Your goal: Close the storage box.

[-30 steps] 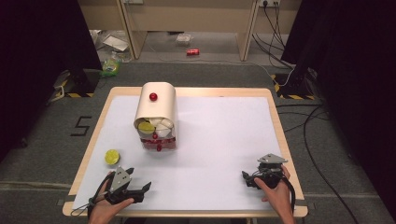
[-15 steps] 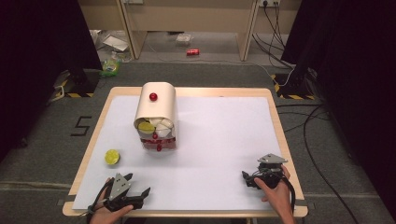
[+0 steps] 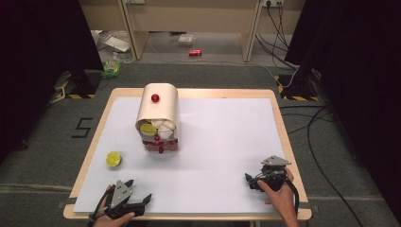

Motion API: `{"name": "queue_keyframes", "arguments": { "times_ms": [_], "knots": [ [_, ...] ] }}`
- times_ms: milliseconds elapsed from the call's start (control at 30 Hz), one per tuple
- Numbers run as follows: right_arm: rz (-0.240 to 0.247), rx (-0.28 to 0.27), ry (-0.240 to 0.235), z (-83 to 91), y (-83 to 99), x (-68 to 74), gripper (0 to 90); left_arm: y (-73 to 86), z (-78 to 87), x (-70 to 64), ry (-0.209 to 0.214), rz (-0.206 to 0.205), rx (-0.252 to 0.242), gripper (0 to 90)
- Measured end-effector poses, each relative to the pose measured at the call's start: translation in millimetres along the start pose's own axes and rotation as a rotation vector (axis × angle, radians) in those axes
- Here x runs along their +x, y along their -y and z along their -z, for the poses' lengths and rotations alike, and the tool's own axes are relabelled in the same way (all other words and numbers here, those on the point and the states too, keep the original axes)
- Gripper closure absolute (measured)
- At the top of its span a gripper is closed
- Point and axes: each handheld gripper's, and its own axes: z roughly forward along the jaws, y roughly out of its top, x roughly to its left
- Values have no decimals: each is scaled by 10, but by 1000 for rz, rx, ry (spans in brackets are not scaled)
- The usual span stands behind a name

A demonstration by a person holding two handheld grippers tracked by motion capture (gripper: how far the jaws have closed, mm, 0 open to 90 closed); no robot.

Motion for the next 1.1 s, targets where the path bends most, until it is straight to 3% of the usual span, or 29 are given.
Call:
{"name": "queue_keyframes", "arguments": {
  "times_ms": [200, 400, 700, 1100],
  "knots": [
    [-1, 0, 0, 0, 0, 1, 6, 29, 12, -9, -13, 11, -12, 151],
    [-1, 0, 0, 0, 0, 0, 7, 80, 11, -10, 2, 64, -28, 155],
    [0, 0, 0, 0, 1, 0, 7, 137, 23, -42, -18, 75, -63, 155],
    [5, -3, 2, 0, 1, 0, 8, 175, 21, -26, -6, 74, -91, 153]
  ]
}}
